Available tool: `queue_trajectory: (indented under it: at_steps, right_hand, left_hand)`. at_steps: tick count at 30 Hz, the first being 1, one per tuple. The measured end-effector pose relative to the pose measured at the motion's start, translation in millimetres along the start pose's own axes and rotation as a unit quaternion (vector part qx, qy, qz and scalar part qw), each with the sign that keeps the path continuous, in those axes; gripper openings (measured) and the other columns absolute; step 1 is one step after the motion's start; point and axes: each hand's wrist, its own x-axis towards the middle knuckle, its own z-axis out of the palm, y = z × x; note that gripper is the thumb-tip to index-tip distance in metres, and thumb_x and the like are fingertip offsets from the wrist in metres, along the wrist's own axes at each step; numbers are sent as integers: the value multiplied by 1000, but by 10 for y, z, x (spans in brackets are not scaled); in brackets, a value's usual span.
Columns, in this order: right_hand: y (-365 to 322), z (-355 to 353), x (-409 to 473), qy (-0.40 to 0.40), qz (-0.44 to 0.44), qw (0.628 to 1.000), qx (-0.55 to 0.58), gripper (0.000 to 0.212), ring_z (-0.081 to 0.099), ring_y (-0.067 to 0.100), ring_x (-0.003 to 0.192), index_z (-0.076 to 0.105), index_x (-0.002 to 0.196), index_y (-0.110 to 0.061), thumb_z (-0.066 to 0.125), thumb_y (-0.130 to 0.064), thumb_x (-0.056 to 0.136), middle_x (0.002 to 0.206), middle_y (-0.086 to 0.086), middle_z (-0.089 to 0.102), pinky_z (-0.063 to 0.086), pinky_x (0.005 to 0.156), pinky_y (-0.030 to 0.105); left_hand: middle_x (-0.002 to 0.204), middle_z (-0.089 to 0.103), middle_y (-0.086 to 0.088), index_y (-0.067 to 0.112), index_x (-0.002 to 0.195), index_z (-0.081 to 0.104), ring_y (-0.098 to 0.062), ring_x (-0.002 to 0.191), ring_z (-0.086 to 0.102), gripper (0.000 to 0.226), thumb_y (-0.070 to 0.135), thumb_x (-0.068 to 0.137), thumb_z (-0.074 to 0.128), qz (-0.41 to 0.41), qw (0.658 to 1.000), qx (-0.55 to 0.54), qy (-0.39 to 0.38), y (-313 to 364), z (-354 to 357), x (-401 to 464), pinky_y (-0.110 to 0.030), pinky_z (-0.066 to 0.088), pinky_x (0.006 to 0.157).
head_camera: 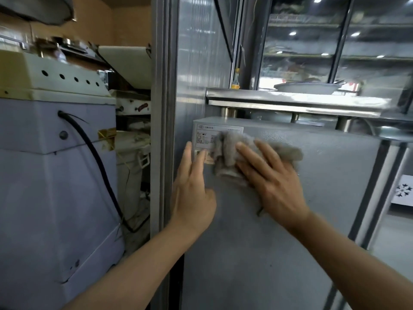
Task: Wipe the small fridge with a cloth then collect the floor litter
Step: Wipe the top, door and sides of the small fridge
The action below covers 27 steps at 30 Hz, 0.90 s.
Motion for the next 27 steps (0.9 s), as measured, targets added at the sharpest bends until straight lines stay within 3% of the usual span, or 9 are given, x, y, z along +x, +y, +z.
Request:
queue_trajectory:
  at_steps: [3, 6, 11, 13, 16, 19, 22, 25, 27]
  right_hand:
    - [193, -85, 206, 28, 52, 998, -18, 33, 35, 36, 135, 58, 127, -8, 49, -11, 95, 145, 9, 42, 42, 95, 47]
    - [30, -15, -148, 25, 73, 997, 11, 37, 29, 36, 137, 56, 128, -7, 48, -14, 93, 146, 8, 36, 36, 103, 47]
    - [-198, -54, -1082, -93, -40, 994, 39, 39, 33, 31, 134, 61, 124, -10, 31, -15, 98, 141, 5, 44, 51, 90, 44]
    - [-43, -134, -1020, -94, -49, 994, 26, 39, 37, 33, 133, 60, 125, -11, 37, -15, 94, 141, 4, 44, 52, 87, 43]
    - [322, -258, -633, -25, 23, 999, -21, 38, 32, 33, 135, 57, 128, -9, 41, -15, 94, 145, 7, 36, 44, 93, 44]
    - [638, -340, -340, 41, 93, 994, -35, 37, 31, 34, 136, 54, 131, -10, 41, -20, 97, 147, 6, 33, 30, 103, 44]
    - [571, -253, -568, 52, 97, 994, -8, 39, 29, 39, 136, 50, 133, -7, 44, -18, 96, 147, 11, 36, 26, 110, 47]
    - [275, -172, -1156, -7, 63, 998, 16, 38, 26, 38, 136, 40, 134, -10, 34, -17, 98, 147, 8, 33, 37, 105, 51]
    - [223, -223, -1406, -51, 30, 998, 16, 37, 27, 33, 136, 39, 134, -12, 25, -16, 100, 145, 4, 32, 46, 98, 47]
  left_hand:
    - [158, 1, 3, 15, 146, 25, -13, 145, 3, 76, -10, 77, 48, 28, 999, 31, 26, 144, 77, 77, -27, 14, 115]
    - [158, -5, 5, 18, 148, 17, -13, 145, -5, 82, -9, 77, 48, 39, 997, 62, 9, 175, 204, 12, -39, 16, 117]
    - [153, -20, 6, 17, 149, 10, -15, 143, -16, 87, -5, 75, 50, 66, 984, 161, -44, 63, 343, -210, -48, 11, 117]
    - [157, -12, 1, 17, 149, 13, -19, 144, -11, 89, -3, 71, 53, 67, 979, 185, -47, 86, 348, -211, -50, 7, 116]
    - [158, 5, -6, 15, 148, 19, -23, 144, 2, 88, 4, 70, 59, 123, 971, 200, -38, 216, 354, -90, -56, 14, 113]
    - [159, 4, 1, 17, 149, 13, -16, 145, -2, 80, 14, 80, 54, 158, 972, 174, -24, 459, 423, 122, -53, 3, 113]
    - [159, 1, 6, 19, 150, 6, -13, 145, -5, 81, 12, 83, 52, 152, 973, 175, -10, 645, 537, 248, -51, 3, 113]
    - [158, 0, 6, 20, 149, 2, -13, 145, -8, 80, 17, 86, 51, 141, 971, 192, -4, 671, 598, 257, -52, 6, 114]
    - [159, 2, 4, 19, 150, 2, -15, 145, -6, 79, 24, 88, 51, 138, 970, 201, 1, 681, 613, 247, -51, 7, 114]
